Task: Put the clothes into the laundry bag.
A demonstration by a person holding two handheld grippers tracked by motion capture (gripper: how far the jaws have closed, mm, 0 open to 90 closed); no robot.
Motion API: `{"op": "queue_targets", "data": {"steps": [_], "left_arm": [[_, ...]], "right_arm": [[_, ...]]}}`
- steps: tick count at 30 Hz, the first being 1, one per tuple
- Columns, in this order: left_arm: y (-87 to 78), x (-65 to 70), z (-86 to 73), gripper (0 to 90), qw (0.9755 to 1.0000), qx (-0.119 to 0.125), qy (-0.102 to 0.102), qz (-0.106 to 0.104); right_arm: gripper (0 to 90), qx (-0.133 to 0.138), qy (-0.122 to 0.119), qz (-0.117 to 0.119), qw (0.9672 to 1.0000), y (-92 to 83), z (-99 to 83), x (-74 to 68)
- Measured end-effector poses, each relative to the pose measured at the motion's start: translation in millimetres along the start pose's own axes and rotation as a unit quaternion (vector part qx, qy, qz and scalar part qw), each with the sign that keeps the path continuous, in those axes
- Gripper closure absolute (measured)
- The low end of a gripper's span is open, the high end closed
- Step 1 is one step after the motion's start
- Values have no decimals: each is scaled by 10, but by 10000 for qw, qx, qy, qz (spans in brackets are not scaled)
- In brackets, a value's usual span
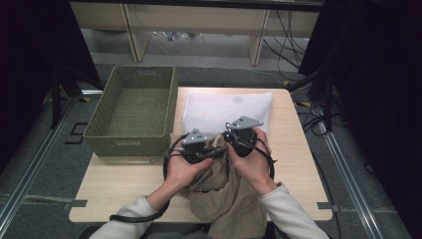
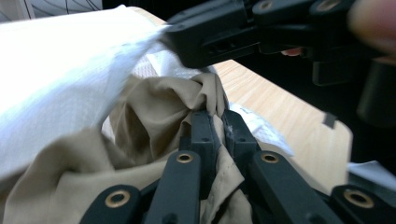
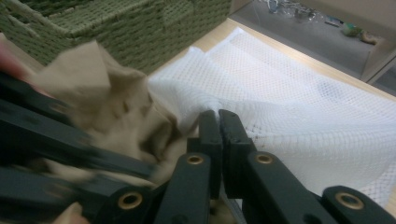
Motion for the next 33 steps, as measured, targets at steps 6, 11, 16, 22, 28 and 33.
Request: {"op": "queue_targets", "data": {"steps": [6, 11, 16, 22, 28, 33], "left_arm": [[353, -219, 8, 840, 9975, 15, 165, 691], [429, -456, -48, 820, 9935, -231, 270, 1085], [473, -496, -119, 754, 9946, -119, 39, 1034], [363, -453, -104, 582, 9967, -54, 186, 784], [-222, -342, -69, 384, 9947, 247, 518, 854], [-695, -443, -155, 351, 9901, 303, 640, 1214]], "right_arm": [[900, 61, 74, 126, 9999, -57, 29, -20], [900, 9, 251, 148, 9996, -72, 30, -15], [900, -76, 155, 154, 9997, -15, 2, 3], [900, -54, 141, 129, 9998, -13, -9, 11], [900, -64, 190, 134, 9997, -29, -8, 31], [900, -22, 74, 77, 9999, -21, -5, 45]]}}
Point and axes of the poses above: each handheld gripper's, and its own axes: y roughly forward along the jaws, z roughly out of its top, x roughly to its right, the point moved 1 cm from there along y, roughly forward along the jaws, and after that the axes turned 9 degrees about -y, right-handed, at the moved point
